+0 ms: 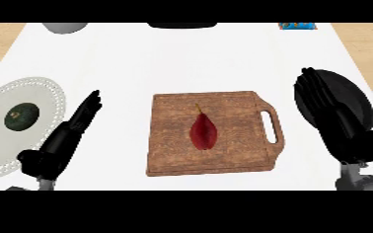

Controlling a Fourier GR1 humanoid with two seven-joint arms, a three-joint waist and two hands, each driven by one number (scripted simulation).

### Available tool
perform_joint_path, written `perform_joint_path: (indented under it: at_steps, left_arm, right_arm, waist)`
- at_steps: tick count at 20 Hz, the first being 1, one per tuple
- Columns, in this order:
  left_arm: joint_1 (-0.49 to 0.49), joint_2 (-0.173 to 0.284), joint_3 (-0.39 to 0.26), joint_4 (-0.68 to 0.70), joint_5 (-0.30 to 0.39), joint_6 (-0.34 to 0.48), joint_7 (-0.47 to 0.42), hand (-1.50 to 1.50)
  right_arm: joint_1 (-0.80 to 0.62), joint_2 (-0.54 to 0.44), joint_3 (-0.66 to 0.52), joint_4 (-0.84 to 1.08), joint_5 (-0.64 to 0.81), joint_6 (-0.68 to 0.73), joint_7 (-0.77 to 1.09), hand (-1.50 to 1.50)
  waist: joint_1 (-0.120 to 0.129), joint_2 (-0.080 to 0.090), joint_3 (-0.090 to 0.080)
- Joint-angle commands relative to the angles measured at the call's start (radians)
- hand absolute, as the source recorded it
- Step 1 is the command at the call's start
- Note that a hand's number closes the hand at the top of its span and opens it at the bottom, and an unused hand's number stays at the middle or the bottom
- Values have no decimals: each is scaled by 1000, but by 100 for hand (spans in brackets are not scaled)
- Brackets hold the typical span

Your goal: Pick the pear from the cutting board and place it in the pan

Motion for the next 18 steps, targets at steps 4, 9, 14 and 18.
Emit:
perform_joint_path:
  at_steps: [4,9,14,18]
  left_arm:
    - [-29,-127,-13,-35,-23,68,-58,0]
    - [-77,-238,-29,-75,-38,160,31,0]
    - [-75,-287,-4,64,-73,123,-73,0]
    - [-44,-286,3,21,-72,103,-83,0]
  right_arm:
    - [-229,46,44,4,-111,176,-56,150]
    - [-270,93,79,194,152,35,-138,-150]
    - [-153,-53,41,170,153,285,-313,-150]
    - [-271,-83,28,250,257,274,-320,-150]
  waist:
    - [59,20,12]
    - [35,16,12]
    - [22,15,11]
    - [33,16,11]
